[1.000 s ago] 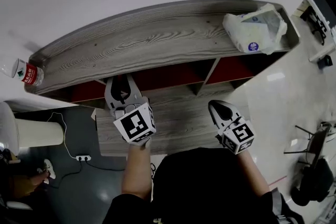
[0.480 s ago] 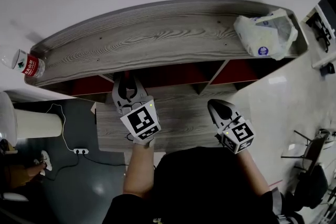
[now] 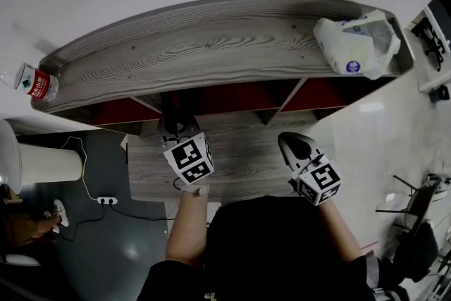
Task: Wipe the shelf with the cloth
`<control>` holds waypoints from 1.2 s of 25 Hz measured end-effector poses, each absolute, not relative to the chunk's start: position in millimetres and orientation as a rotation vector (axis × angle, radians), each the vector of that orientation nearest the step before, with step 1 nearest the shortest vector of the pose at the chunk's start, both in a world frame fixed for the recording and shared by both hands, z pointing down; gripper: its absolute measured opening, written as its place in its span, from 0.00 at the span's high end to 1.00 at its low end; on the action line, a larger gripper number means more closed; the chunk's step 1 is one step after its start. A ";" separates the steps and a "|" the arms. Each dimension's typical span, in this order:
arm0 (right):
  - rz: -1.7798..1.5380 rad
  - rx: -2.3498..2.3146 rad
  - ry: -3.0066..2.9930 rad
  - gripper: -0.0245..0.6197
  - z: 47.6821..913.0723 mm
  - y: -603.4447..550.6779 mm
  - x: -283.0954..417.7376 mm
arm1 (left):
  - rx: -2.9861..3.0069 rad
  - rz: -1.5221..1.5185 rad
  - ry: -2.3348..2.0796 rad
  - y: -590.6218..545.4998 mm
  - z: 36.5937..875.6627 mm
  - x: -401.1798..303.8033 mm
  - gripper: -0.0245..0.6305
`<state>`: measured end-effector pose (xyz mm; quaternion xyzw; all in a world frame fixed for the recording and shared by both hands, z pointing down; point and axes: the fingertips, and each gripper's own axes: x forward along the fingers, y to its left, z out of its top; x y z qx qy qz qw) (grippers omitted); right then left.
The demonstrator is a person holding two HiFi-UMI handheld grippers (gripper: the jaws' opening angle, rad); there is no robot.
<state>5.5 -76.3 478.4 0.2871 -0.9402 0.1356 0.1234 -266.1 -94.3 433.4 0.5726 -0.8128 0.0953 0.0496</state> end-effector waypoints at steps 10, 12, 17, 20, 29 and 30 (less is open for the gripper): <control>0.376 0.902 -2.735 0.95 479.0 -82.6 21.0 | 1.935 0.325 -2.602 -120.2 393.8 -244.6 0.85; 0.375 0.932 -2.730 0.95 478.0 -85.7 26.9 | 1.950 0.307 -2.610 -129.2 389.3 -241.4 0.85; 0.376 1.012 -2.706 0.95 476.7 -92.0 41.5 | 1.984 0.279 -2.597 -154.3 385.2 -235.8 0.85; 0.378 1.063 -2.686 0.95 477.4 -95.9 50.9 | 2.062 0.277 -2.534 -175.9 384.2 -221.4 0.85; 0.397 1.201 -2.626 0.95 478.0 -97.7 77.3 | 2.332 0.276 -2.374 -214.6 367.9 -149.1 0.85; 0.404 1.215 -2.619 0.95 478.8 -96.7 80.3 | 2.373 0.282 -2.334 -217.5 368.4 -138.7 0.85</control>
